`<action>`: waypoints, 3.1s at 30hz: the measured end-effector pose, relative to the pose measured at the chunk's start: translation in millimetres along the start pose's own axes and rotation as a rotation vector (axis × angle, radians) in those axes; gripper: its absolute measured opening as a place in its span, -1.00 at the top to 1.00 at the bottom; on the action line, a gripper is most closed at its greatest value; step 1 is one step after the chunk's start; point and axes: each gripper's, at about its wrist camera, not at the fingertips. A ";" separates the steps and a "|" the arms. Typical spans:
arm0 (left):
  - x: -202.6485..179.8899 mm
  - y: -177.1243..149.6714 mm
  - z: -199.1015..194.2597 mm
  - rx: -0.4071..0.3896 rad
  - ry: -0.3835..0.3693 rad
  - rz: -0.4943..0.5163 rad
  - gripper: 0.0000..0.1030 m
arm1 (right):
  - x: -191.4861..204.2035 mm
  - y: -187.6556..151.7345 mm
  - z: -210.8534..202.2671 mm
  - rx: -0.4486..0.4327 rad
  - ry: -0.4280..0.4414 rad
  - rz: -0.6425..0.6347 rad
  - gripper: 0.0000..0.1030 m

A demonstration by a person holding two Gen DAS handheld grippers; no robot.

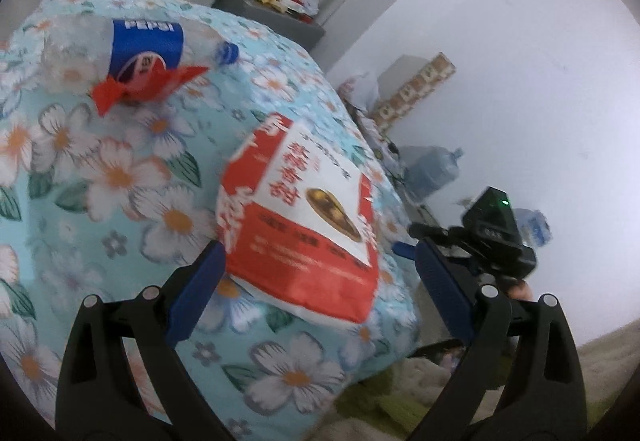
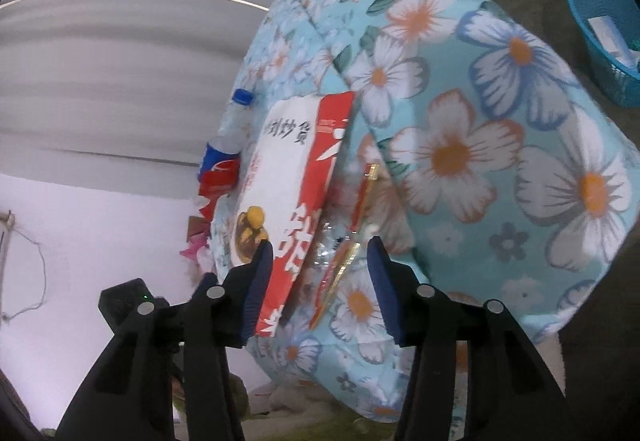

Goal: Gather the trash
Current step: 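Grasp the edge of the red-and-white snack bag with the right gripper, then lift the red bag with the right gripper while the left gripper grasps the clear plastic bag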

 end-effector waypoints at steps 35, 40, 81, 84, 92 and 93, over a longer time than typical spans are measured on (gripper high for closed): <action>26.3 28.1 53.1 0.057 0.241 -0.120 -0.02 | 23.4 2.7 68.3 0.019 0.120 -0.014 0.63; 23.8 25.9 46.5 0.048 0.218 -0.120 0.02 | 24.1 6.2 65.6 -0.007 0.208 -0.017 0.87; -4.0 0.0 47.5 0.134 0.037 -0.092 0.02 | 31.5 11.8 -56.0 -0.379 0.266 -0.111 0.96; -12.3 -2.8 61.7 0.175 0.000 -0.092 0.02 | 19.3 12.0 -55.0 -0.381 0.221 -0.079 0.96; -19.3 5.6 105.8 0.258 -0.049 -0.150 0.07 | 2.1 6.7 -61.4 -0.369 0.122 -0.079 0.96; -18.7 7.2 110.9 0.261 -0.055 -0.157 0.07 | 0.3 7.4 -62.9 -0.365 0.111 -0.078 0.96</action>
Point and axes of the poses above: each gripper's, at about its wrist camera, not at the fingertips, and z roughly the way its jaws point, x to its left, y to its top, and after that the axes turned 10 degrees about x, right-handed
